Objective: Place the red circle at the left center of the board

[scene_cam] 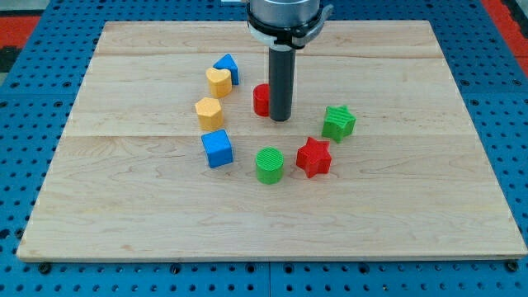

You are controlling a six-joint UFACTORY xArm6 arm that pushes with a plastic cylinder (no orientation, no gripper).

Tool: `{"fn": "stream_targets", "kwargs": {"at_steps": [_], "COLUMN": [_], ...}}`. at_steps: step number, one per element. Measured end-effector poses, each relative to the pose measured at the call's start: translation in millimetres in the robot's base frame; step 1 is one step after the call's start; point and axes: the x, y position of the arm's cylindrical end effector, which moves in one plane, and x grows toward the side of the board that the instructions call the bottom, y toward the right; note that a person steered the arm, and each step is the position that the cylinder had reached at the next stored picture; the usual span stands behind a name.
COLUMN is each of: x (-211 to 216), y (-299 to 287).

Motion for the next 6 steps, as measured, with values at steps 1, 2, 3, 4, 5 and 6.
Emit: {"fn": "stream_targets", "kwargs": {"at_steps": [1, 2, 3, 4, 5, 6], "x": [-16, -30, -30, -30, -30, -31], "y": [28, -3, -86, -154, -212, -222]}}
